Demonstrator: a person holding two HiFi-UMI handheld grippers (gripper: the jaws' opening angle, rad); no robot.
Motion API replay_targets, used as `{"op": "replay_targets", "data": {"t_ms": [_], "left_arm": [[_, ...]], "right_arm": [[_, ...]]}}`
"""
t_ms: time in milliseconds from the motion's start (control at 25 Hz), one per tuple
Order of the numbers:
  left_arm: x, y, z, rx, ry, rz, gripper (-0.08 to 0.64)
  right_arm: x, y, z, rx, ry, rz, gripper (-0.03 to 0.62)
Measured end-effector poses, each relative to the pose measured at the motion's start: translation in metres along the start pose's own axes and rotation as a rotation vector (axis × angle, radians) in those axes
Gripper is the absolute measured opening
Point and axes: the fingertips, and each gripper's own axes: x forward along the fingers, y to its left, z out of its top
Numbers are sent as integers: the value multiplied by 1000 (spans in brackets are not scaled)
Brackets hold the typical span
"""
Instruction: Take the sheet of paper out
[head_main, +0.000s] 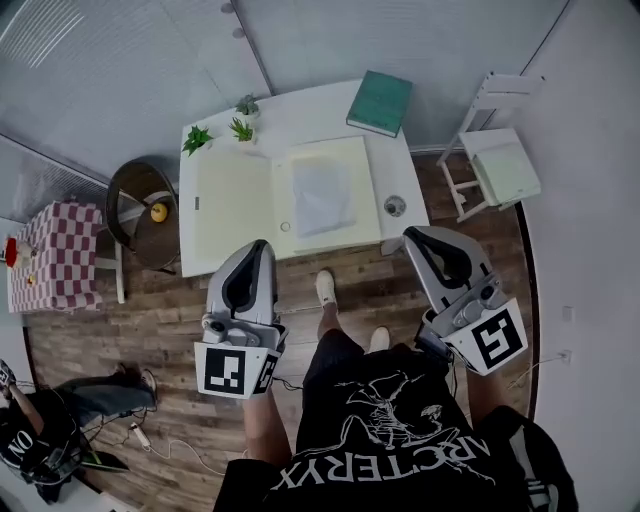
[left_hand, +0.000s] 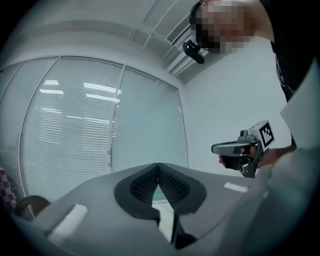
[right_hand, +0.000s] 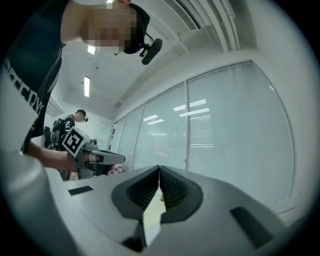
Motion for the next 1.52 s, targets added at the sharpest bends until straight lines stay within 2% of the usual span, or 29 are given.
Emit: {"op": "replay_targets", "data": {"t_ms": [280,600,760,880,1000,1080,1120,1200,1280,1360,1400,1520], "left_arm": [[75,72,-14,-12,15,-72,11],[131,142,-45,-43,64,-107,12],[148,152,-49,-44,75,-140,12],[152,149,-55,-60,133,-158,12],[160,147,-68,-70,156,-161,12],[168,147,-100,-151,187,-157,18],[172,147,-129,-215,235,-163,57],[178,143,-208,-374,406,-191,188],[177,134,-292,-580,616,-225,286],[171,123,-356,-765,776,-244,304],[168,117,-379,-831,831,-251,304],[159,104,-421,-950,927,-259,303]], "right_arm": [[95,-35,-15,-10,18,-33,12],[182,-71,-33,-1,73,-83,12],[203,-82,-33,-22,73,-101,12],[206,-84,-35,-23,96,-99,12],[204,-90,-33,-25,92,-95,12],[199,-94,-32,-20,83,-87,12],[195,-96,-33,-21,86,-80,12],[186,-99,-33,-27,93,-72,12],[175,-104,-31,-33,99,-74,12],[161,-110,-28,-41,99,-89,12],[154,-113,-26,-43,99,-99,12],[133,-122,-25,-45,107,-131,12]]}}
